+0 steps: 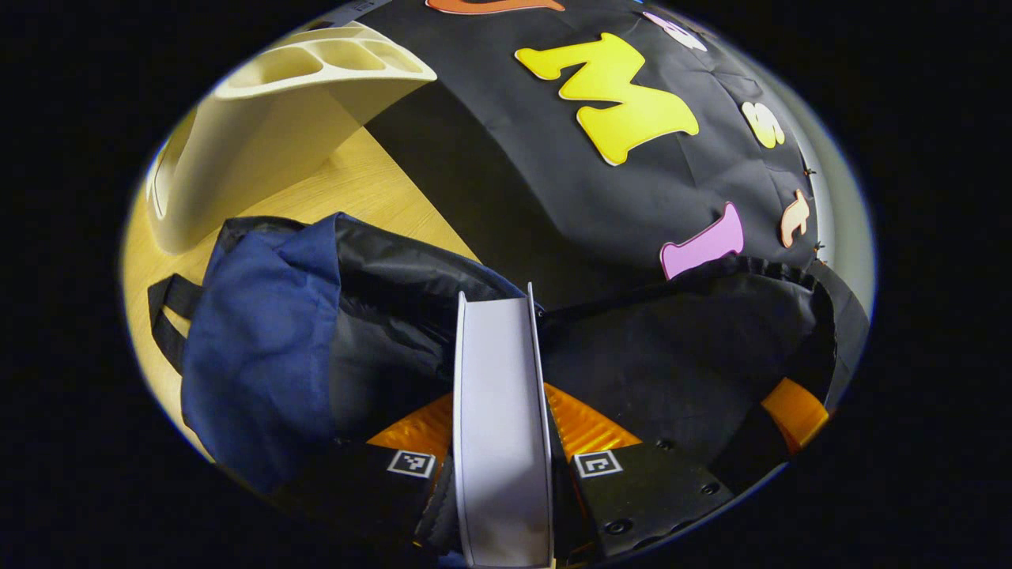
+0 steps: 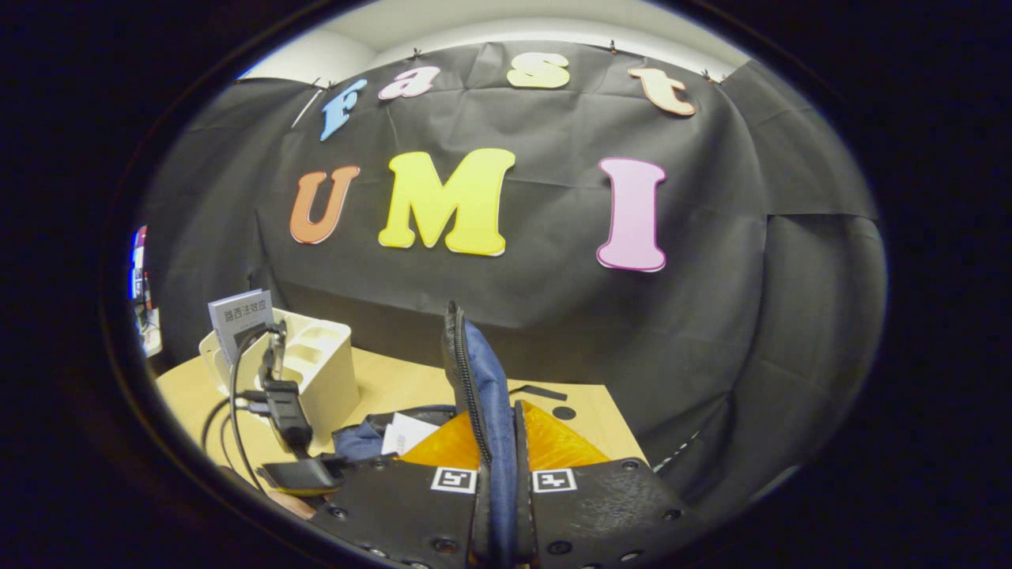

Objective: Open the schoolbag, grab two books from the bookshelf and put them into the schoolbag.

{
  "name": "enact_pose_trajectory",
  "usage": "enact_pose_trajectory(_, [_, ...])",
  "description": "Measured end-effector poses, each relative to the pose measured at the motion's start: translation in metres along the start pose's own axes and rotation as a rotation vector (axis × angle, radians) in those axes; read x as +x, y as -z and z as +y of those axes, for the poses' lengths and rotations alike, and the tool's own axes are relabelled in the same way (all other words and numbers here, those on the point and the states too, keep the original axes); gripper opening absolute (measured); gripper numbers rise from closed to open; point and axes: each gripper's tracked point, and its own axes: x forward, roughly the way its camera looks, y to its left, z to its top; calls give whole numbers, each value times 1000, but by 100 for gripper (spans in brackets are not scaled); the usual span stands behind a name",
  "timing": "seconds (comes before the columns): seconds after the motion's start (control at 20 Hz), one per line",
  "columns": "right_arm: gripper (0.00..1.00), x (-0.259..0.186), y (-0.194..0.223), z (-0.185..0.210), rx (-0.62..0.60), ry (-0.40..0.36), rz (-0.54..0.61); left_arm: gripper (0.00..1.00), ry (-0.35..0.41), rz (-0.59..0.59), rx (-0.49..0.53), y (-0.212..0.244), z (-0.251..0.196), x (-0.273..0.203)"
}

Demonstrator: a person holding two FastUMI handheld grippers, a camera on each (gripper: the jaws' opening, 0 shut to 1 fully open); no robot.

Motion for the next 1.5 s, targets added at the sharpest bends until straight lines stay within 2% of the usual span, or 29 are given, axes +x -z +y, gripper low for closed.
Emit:
enact_pose_trajectory(0.2, [11, -1, 1, 5, -11, -1, 6, 49, 3, 31, -123, 20, 13, 20])
enact_pose_trajectory(0.3, [11, 0, 2, 7, -19, 0, 6, 50, -3, 30, -137, 24, 18, 22])
enact_pose_trajectory(0.35, [11, 0, 3, 6, -26, 3, 9, 50, -32, 42, -120, 27, 23, 21])
enact_pose_trajectory(0.45, [11, 2, 6, 3, -39, 10, 19, 55, -99, 62, -43, 28, 36, 19])
enact_pose_trajectory(0.5, [11, 3, 7, 1, -43, 15, 23, 68, -154, 70, 6, 29, 46, 17])
enact_pose_trajectory(0.6, [11, 3, 9, -2, -39, 17, 26, 82, -192, 104, 70, 27, 51, 12])
enact_pose_trajectory(0.8, [12, 5, 14, -5, -47, 24, 33, 84, -228, 98, 214, 7, 50, -1])
enact_pose_trajectory(0.85, [12, 5, 15, -7, -44, 26, 34, 77, -234, 86, 257, 1, 49, -5])
enact_pose_trajectory(0.9, [12, 4, 16, -8, -45, 29, 36, 85, -249, 76, 307, -6, 52, -9])
enact_pose_trajectory(1.1, [11, 3, 25, -11, -45, 43, 56, 92, -302, 101, 410, -17, 59, -21])
enact_pose_trajectory(1.25, [11, 3, 29, -7, -55, 53, 64, 97, -424, 101, 577, -37, 87, -37])
enact_pose_trajectory(1.5, [11, 5, 33, 3, -87, 60, 58, 96, -387, 50, 703, -63, 71, -74])
